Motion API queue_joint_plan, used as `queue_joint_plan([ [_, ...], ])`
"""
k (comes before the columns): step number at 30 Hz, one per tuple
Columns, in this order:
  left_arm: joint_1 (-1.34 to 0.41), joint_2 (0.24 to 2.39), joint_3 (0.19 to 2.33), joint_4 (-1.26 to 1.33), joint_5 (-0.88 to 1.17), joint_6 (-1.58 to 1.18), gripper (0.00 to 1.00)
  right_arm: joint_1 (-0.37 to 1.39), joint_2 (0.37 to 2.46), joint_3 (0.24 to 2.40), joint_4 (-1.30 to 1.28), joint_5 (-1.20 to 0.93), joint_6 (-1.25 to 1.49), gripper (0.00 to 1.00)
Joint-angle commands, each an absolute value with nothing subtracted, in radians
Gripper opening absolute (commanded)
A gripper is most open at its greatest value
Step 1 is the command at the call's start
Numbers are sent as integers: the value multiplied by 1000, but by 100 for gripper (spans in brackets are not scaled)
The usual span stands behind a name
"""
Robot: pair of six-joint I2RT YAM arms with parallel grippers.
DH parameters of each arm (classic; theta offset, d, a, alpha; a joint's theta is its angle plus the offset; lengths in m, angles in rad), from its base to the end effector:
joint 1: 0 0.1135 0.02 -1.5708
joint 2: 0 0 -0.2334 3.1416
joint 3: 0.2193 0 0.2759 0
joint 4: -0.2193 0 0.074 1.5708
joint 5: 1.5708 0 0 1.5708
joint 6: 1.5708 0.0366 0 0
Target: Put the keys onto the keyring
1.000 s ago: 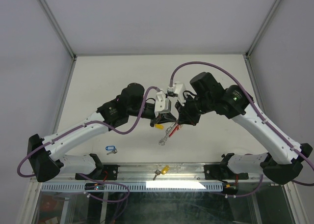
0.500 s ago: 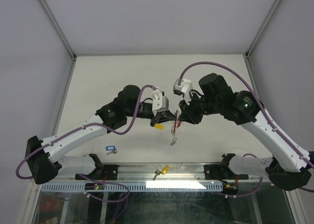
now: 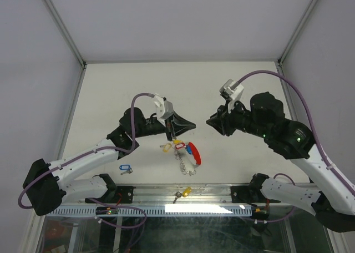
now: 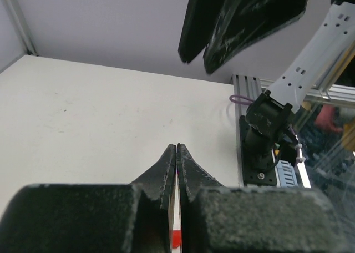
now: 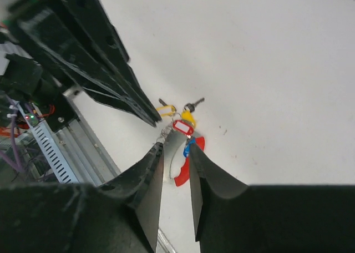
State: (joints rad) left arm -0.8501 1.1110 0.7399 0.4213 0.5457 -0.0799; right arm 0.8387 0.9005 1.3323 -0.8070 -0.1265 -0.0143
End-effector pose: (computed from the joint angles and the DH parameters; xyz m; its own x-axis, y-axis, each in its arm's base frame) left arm 0.1799 -0.2337 0.2862 -0.0455 -0.0515 -0.9976 0.9838 0.1710 -0.0537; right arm 0.1283 0.1497 0.4232 -0.2333 -0.2808 -0.9310 -0.8197 0.5718 0.0329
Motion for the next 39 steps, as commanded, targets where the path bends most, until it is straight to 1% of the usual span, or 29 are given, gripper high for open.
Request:
queue_joint_plan([
  [1,-809,1063,707,487,456,-155,0,809,924,1265,-759,-17,107,28],
  [3,-795,1037,693,438,397,-155,0,797,919,1224,-753,-16,137,30],
  [4,-792,1028,689,413,351,-153,5,793,916,1203,-744,-20,148,31],
  [5,-791,1021,688,385,314,-152,13,790,911,1170,-729,-28,167,32],
  [8,-783,1019,700,302,222,-154,25,785,903,1085,-657,-41,215,35],
  [10,-778,1024,705,263,179,-167,27,785,916,1047,-628,-52,252,36],
  [12,-770,1026,701,247,150,-185,30,785,937,1017,-604,-61,287,41],
  [14,-764,1030,695,236,124,-205,31,783,962,983,-579,-80,298,48],
  [17,-754,1037,687,207,76,-238,32,783,996,934,-542,-99,300,51],
  [20,-745,1045,674,177,42,-256,34,783,1029,888,-508,-119,299,52],
  [29,-743,1095,600,180,47,-277,34,783,1087,803,-427,-127,329,52],
  [39,-744,1152,566,146,-3,-320,35,783,1086,704,-365,26,448,52],
])
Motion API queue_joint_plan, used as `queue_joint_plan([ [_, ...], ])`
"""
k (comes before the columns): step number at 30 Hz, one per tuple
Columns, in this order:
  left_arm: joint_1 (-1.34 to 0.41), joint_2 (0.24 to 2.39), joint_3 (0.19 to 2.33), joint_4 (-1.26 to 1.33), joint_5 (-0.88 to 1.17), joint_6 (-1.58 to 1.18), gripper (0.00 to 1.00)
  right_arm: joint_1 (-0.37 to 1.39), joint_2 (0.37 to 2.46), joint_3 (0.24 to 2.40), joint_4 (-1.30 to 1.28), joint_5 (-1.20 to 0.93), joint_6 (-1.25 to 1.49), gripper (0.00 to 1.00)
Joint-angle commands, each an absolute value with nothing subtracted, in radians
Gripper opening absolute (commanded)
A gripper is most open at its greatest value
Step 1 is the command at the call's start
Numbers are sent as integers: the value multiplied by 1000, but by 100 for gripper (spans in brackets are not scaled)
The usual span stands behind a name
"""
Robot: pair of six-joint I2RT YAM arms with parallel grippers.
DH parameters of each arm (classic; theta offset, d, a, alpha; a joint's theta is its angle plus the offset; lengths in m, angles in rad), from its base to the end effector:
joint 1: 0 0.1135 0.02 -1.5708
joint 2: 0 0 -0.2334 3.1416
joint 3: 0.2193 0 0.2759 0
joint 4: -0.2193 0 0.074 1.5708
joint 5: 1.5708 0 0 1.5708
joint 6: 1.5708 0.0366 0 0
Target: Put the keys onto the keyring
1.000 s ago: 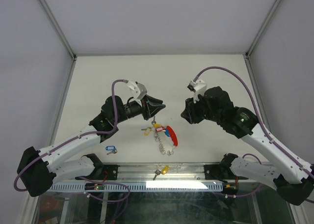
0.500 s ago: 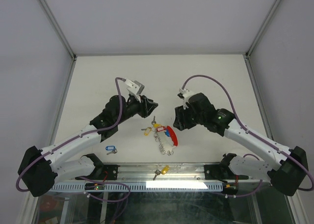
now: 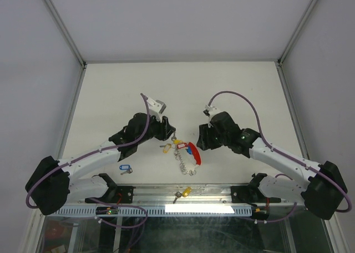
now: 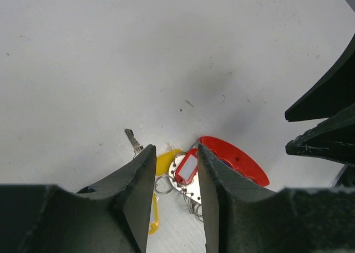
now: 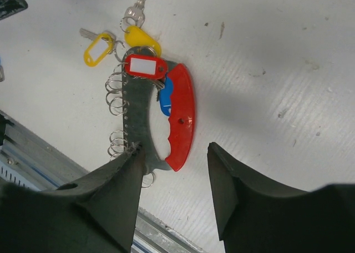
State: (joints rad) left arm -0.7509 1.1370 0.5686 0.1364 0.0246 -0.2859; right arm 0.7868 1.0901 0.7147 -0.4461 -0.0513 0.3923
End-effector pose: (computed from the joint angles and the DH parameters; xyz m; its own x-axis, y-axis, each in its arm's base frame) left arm 0.2052 -0.1928 0.1846 -0.4906 0.0723 -0.8684 0.5838 0.7671 -0.2660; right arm 0.1822 0.1854 0.1966 -0.7575 -0.2189 -0.6150 -0.4786 0.8270 0.2951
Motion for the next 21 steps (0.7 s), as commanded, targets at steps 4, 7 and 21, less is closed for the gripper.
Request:
queue_joint_plan([
  [4,-753,1206,587,106,-2,-321,36,783,1078,667,-345,26,463,52],
  [7,-794,1244,609,73,-35,-307,39,782,1059,647,-332,23,471,52],
  [21,-945,1378,704,-67,-180,-293,44,782,937,548,-317,-9,528,52],
])
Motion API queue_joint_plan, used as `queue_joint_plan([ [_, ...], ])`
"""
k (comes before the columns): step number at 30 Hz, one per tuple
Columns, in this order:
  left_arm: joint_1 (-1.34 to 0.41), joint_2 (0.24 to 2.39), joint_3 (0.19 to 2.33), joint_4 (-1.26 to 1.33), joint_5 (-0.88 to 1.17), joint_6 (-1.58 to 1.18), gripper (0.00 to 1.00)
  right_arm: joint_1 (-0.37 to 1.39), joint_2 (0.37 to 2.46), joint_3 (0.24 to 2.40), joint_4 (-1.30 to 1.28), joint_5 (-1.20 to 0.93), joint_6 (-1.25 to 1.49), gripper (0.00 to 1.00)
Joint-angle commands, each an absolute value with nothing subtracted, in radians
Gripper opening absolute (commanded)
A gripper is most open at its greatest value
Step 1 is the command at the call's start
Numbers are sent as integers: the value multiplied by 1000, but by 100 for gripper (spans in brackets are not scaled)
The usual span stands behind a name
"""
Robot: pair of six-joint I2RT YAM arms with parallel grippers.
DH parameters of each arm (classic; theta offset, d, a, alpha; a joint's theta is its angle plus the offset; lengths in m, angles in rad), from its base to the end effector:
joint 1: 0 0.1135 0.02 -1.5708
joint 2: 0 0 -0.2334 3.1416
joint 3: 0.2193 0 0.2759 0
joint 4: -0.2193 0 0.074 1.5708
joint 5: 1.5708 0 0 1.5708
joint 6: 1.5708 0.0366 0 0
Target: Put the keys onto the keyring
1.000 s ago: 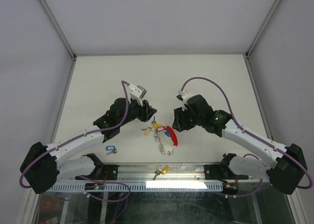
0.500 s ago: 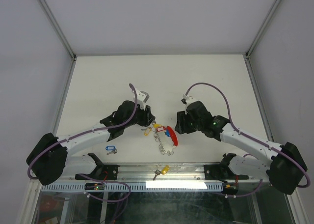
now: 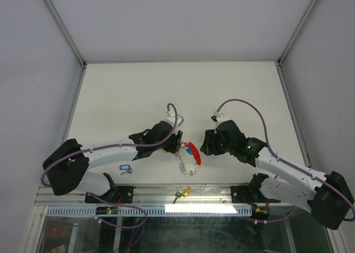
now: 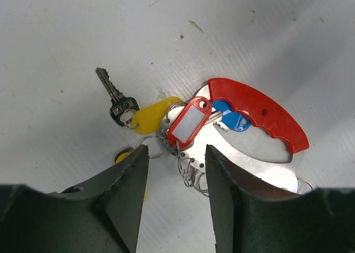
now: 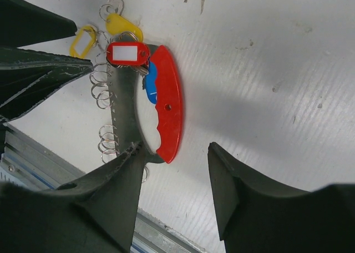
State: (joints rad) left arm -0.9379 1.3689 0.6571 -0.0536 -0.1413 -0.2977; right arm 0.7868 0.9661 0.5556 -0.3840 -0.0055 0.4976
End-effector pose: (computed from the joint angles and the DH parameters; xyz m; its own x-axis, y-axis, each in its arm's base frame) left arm 0.1791 -0.2355 0.1353 -0.6083 0.3383 -0.7180 0.5856 0.8020 -0.1182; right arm 0.1663 0.1670 0.1742 -0.7820 -0.1082 -0.6138 -0.3841 0.8592 0.3379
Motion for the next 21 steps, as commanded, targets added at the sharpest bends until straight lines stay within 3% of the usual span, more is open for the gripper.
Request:
queue_joint_plan([
  [1,-945,1388,707,-68,-174,-288,45,783,938,549,-317,-13,526,52],
  [8,-949,1485,759,-67,-127,-246,43,782,960,559,-317,-36,512,52],
  [13,-950,1505,774,-67,-113,-234,32,782,964,558,-313,-41,511,52],
  [21,-950,1517,778,-75,-78,-221,28,783,991,573,-307,-53,505,52],
])
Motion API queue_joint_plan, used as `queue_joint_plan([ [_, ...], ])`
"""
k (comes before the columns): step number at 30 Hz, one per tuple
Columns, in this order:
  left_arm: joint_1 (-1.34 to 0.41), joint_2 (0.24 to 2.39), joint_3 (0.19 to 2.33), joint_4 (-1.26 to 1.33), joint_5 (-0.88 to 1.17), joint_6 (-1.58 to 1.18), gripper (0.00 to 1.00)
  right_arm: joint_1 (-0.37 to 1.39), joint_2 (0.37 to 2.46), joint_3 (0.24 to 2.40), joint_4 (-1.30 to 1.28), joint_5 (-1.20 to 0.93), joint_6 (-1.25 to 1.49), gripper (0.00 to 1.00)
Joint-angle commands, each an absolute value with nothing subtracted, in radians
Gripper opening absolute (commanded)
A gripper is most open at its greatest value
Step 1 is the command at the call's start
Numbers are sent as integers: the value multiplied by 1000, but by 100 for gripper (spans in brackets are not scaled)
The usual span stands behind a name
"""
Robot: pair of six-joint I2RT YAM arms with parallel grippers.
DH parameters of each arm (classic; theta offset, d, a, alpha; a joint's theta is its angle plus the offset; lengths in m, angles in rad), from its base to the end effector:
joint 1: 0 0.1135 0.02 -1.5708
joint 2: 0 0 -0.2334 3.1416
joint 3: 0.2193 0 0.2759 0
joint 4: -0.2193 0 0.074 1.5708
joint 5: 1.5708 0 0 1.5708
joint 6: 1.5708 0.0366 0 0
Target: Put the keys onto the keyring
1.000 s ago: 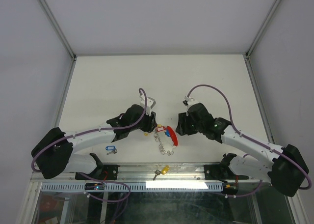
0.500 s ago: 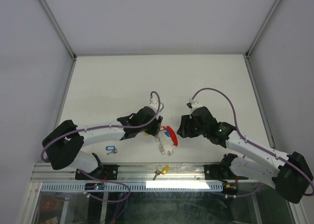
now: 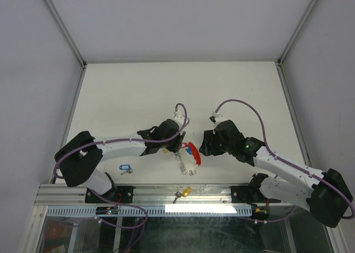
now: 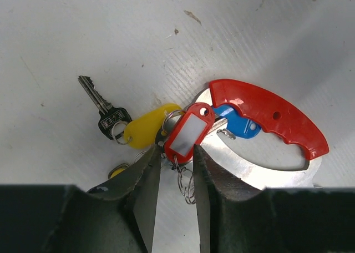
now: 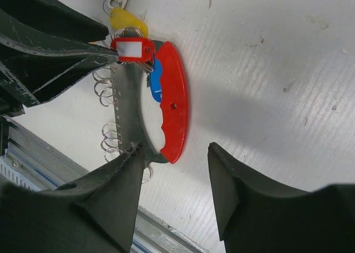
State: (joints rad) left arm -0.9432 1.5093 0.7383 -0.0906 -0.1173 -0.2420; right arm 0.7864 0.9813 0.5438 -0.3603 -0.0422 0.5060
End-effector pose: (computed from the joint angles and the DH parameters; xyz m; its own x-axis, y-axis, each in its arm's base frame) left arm 0.1870 -0.2504 0.1181 -0.6145 0.4418 -0.6535 0.6302 0.7733 -0.0698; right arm 0.1662 0.1687 0.1686 -0.7951 -0.1112 -0.5961 -0.3917 0.8447 0.3649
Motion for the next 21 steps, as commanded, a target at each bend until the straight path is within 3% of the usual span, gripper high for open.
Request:
queue_joint_plan([
  [1,-950,1518,777,-78,-76,-220,29,783,994,575,-308,-54,504,52],
  [7,-950,1510,766,-88,-75,-216,30,783,1001,577,-303,-62,506,52],
  [17,-950,1504,764,-97,-68,-207,2,782,999,582,-309,-63,509,52],
  [21,-950,1485,761,-96,-66,-207,0,783,994,583,-312,-56,508,52],
])
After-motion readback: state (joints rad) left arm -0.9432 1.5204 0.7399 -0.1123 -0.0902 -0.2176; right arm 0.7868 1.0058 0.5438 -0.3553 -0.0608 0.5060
